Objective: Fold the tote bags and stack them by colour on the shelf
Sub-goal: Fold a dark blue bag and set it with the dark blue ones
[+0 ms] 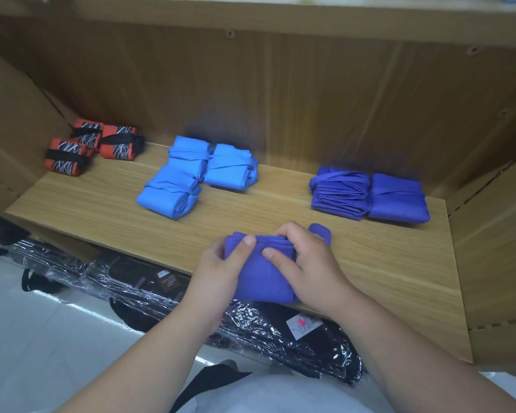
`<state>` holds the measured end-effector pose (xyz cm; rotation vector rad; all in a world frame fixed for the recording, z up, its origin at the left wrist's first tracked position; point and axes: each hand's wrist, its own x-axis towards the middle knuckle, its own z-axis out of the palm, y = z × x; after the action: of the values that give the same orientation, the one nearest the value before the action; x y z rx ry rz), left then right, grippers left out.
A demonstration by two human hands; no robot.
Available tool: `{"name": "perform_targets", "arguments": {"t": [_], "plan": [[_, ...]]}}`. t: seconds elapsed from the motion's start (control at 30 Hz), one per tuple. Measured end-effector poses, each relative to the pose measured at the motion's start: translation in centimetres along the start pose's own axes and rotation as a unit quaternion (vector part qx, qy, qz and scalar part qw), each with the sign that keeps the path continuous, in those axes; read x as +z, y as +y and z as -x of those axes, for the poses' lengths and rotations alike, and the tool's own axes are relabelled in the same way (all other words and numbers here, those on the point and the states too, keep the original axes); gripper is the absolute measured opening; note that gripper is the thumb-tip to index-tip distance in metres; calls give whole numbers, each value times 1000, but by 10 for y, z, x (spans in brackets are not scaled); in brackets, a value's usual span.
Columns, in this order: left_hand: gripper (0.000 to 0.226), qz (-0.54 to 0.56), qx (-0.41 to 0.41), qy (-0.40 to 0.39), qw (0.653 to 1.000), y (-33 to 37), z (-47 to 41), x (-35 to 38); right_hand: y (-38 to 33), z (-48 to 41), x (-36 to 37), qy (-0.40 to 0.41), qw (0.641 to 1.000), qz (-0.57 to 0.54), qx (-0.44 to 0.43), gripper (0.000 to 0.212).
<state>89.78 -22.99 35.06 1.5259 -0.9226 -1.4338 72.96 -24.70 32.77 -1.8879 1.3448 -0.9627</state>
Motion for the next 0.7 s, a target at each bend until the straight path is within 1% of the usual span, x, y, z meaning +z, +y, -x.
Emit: {"name": "perform_targets", "arguments": {"t": [0.07,0.2,0.37,0.5,0.57,0.6,0.63,0.67,0.7], "plan": [[40,1,23,-23,999,2,4,1,-4,-2,-2,3,999,-39,6,17],[33,12,68,-52,996,6,3,-1,-7,-5,-10,-16,995,-88,38,16],[32,35,83,-33,995,12,5,7,-17,-5,-21,-18,994,-98,53,23],[26,48,93,-25,994,18,3,13,-24,-11,-28,-18,994,-101,31,16],[22,31,110,-23,993,21,0,13,-22,-14,-30,-28,992,-115,48,15],[20,23,116,-22,993,24,-3,11,-21,-16,-31,-36,988,-134,65,19],[16,18,122,-15,992,26,-6,9,-19,-17,-33,-48,982,-161,88,30],[14,18,126,-2,992,30,-10,6,-16,-18,-37,-62,977,-173,110,47],[13,19,130,16,991,33,-14,2,-14,-18,-41,-76,977,-156,124,65]]}}
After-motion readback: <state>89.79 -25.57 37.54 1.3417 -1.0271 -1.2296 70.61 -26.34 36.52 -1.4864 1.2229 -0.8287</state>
